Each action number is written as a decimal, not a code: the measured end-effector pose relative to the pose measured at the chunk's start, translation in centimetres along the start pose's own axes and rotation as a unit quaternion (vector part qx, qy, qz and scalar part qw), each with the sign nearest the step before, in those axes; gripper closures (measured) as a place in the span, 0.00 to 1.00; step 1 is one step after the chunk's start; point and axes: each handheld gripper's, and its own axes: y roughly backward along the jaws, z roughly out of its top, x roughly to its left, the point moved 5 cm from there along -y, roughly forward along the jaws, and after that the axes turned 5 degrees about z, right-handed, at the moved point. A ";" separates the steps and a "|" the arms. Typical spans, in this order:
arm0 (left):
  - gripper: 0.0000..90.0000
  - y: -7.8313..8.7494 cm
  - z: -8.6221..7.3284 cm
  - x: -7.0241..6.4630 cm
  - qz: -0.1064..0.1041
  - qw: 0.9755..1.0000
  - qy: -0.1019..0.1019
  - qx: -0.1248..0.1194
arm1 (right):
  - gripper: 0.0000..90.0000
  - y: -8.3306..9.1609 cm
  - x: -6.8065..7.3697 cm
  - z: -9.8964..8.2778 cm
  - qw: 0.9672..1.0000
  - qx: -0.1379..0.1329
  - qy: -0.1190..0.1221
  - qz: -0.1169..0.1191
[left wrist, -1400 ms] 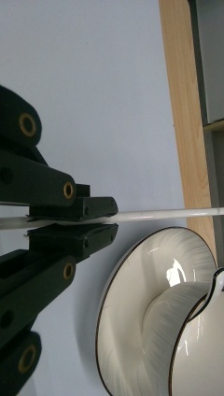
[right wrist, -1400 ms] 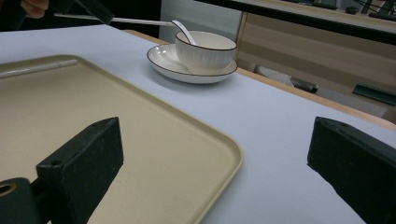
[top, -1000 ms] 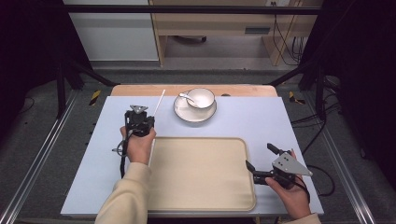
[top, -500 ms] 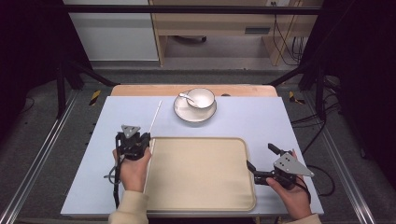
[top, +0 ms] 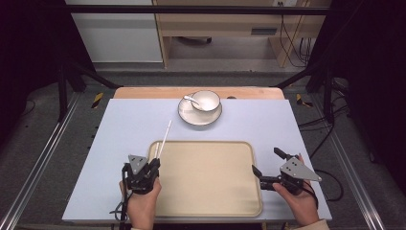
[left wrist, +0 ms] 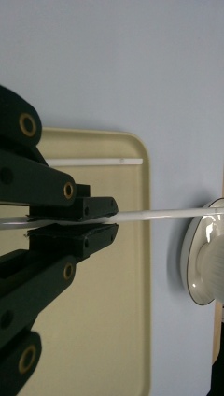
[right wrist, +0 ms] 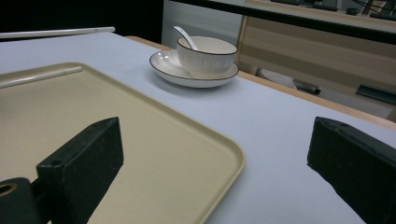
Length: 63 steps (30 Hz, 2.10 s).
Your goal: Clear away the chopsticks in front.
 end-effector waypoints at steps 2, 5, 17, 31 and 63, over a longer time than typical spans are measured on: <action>0.95 0.4 -0.4 0.0 0.001 1.000 0.001 0.001 | 0.04 0.0 0.0 0.0 1.000 0.000 0.001 0.001; 0.95 0.8 -1.1 0.2 0.005 1.000 0.008 0.006 | 0.04 0.0 0.1 0.0 1.000 0.001 0.001 0.001; 0.95 1.5 -4.4 0.3 0.033 0.999 0.009 0.041 | 0.04 -0.1 0.2 -0.1 1.000 0.004 -0.002 0.004; 0.94 0.3 -5.6 0.8 0.042 0.997 0.023 0.056 | 0.04 -0.3 0.3 -0.3 1.000 0.007 -0.006 0.008; 0.75 -0.1 -4.4 0.5 0.037 0.999 -0.002 0.014 | 0.04 -0.4 0.1 -0.5 1.000 0.011 -0.005 0.006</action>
